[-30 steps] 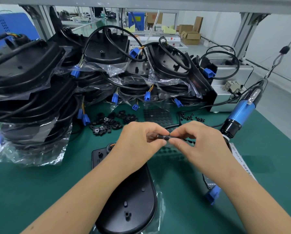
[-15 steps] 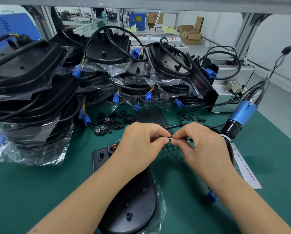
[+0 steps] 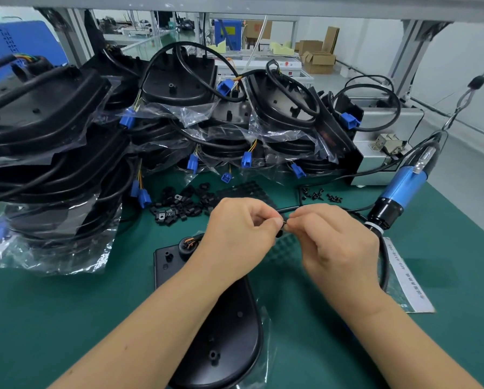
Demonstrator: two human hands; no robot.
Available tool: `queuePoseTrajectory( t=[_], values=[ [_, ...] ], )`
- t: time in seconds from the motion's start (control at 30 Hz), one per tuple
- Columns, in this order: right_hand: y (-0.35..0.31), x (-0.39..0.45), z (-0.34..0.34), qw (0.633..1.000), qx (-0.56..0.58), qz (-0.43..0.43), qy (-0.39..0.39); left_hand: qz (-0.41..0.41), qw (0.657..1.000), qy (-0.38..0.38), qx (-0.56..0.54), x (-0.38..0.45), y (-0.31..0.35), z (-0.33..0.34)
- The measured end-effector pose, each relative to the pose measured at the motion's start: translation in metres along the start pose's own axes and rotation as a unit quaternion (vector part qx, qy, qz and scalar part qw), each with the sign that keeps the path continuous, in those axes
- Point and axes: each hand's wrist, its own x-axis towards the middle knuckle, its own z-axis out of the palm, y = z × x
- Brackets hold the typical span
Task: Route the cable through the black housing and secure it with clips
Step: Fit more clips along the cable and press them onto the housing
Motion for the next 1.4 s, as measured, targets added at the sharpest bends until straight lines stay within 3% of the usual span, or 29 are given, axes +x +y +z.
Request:
queuePoseTrajectory(
  t=[0.17,0.4,0.63,0.7,0.83,0.9,1.1,1.2,1.4],
  values=[
    [0.002,0.000,-0.001,1.000,0.015,-0.022,-0.004,-0.061,0.995,-0.041,-0.070,0.003,-0.001,-0.002],
    [0.000,0.004,-0.003,0.998,0.041,-0.006,-0.042,-0.079,0.990,-0.045,-0.111,0.005,-0.004,-0.004],
    [-0.007,0.013,-0.014,0.957,0.185,0.211,-0.066,-0.081,0.987,-0.034,-0.132,0.005,-0.005,-0.006],
    [-0.006,0.017,-0.018,0.959,0.164,0.208,-0.098,-0.073,0.989,-0.029,-0.124,0.005,-0.005,-0.007],
    [-0.007,0.026,-0.026,0.975,0.025,0.115,-0.190,-0.054,0.994,-0.022,-0.092,0.002,-0.003,-0.007],
    [-0.009,0.029,-0.030,0.968,0.009,0.123,-0.219,-0.057,0.993,-0.024,-0.098,0.000,-0.002,-0.007],
    [-0.012,0.032,-0.039,0.934,0.089,0.219,-0.267,-0.028,0.998,0.002,-0.060,-0.005,-0.001,-0.009],
    [-0.011,0.031,-0.042,0.926,0.112,0.221,-0.283,-0.023,0.997,0.008,-0.080,-0.008,-0.003,-0.011],
    [-0.014,0.022,-0.039,0.920,0.160,0.267,-0.238,0.076,0.995,-0.067,0.010,-0.017,-0.004,-0.018]
  ],
)
